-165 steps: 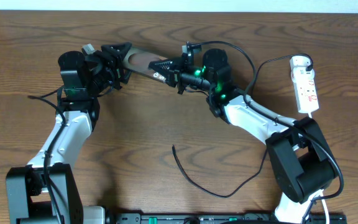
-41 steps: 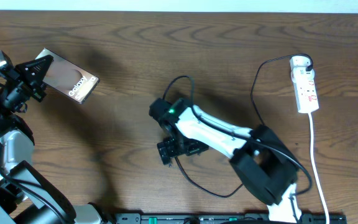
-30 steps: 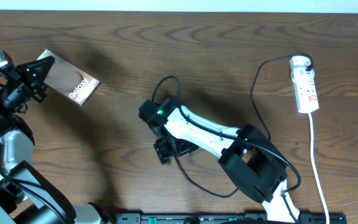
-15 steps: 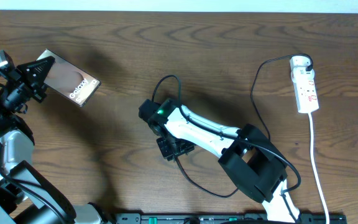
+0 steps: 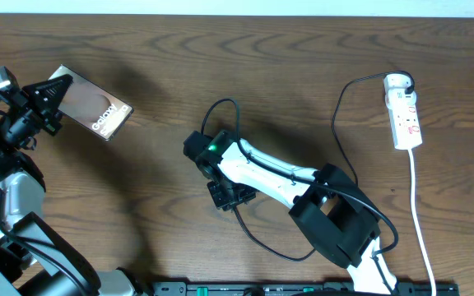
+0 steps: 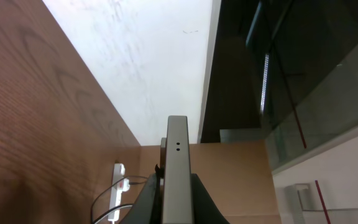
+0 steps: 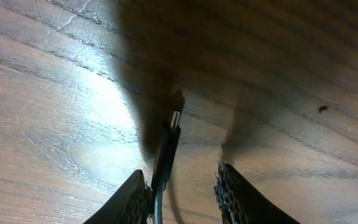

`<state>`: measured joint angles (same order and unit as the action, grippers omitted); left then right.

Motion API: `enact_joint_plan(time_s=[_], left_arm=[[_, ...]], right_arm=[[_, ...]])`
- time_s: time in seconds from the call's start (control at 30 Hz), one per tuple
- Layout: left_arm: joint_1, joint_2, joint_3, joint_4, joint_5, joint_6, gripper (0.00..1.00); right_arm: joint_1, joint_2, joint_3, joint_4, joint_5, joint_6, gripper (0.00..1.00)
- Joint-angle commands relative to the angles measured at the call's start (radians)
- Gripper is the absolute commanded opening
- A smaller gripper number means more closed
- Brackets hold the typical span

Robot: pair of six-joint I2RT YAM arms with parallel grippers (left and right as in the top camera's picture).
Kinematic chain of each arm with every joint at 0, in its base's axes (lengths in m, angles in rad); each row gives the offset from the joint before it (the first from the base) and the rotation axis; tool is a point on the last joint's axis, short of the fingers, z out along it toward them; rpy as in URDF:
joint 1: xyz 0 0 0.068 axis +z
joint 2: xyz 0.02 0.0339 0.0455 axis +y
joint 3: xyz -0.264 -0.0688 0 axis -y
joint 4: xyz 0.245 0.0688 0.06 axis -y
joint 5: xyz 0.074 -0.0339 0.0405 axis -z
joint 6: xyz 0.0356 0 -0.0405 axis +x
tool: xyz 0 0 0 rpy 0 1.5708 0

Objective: Plug charger to phone and switch on socket
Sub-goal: 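Lower the right gripper onto the black cable's USB plug and grasp it, then lift the cable plug with the right gripper toward the phone's port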

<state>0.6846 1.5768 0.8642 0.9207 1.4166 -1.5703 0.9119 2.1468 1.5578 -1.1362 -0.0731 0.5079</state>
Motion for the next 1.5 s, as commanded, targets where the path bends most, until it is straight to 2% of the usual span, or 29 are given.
enact_joint_plan(time_s=[0.0,0.17,0.23,0.33,0.5,0.6,0.63,0.73,0.87,1.0,1.2,1.47], left_arm=[[0.003,-0.008,0.016,0.009,0.031,0.007,0.07],[0.003,-0.008,0.016,0.009,0.031,0.007,0.07],[0.002,-0.008,0.016,0.009,0.031,0.007,0.07],[0.003,-0.008,0.016,0.009,0.031,0.007,0.07],[0.002,-0.008,0.016,0.009,0.031,0.007,0.07],[0.002,-0.008,0.016,0.009,0.031,0.006,0.07],[0.003,-0.008,0.016,0.009,0.031,0.006,0.07],[0.003,-0.008,0.016,0.009,0.031,0.006,0.07],[0.002,-0.008,0.016,0.009,0.032,0.006,0.07],[0.002,-0.008,0.016,0.009,0.031,0.011,0.07],[0.002,-0.008,0.016,0.009,0.031,0.033,0.07],[-0.016,-0.008,0.016,0.010,0.042,0.091,0.07]], right_arm=[[-0.005,0.016,0.018,0.000,0.014,0.008,0.32],[-0.005,0.016,0.018,0.000,0.014,0.007,0.17],[-0.005,0.016,0.018,0.000,0.014,0.007,0.08],[-0.005,0.016,0.018,0.001,0.014,0.007,0.01],[-0.013,0.015,0.022,0.002,0.002,0.005,0.01],[-0.028,0.015,0.040,-0.001,-0.077,-0.048,0.01],[-0.035,0.015,0.050,0.000,-0.126,-0.078,0.01],[-0.064,0.015,0.085,0.037,-0.417,-0.288,0.01],[-0.118,0.015,0.118,0.047,-0.953,-0.677,0.01],[-0.150,0.015,0.118,-0.008,-1.147,-0.913,0.01],[-0.173,0.015,0.118,-0.026,-1.312,-1.063,0.01],[-0.194,0.015,0.118,-0.011,-1.399,-1.119,0.01]])
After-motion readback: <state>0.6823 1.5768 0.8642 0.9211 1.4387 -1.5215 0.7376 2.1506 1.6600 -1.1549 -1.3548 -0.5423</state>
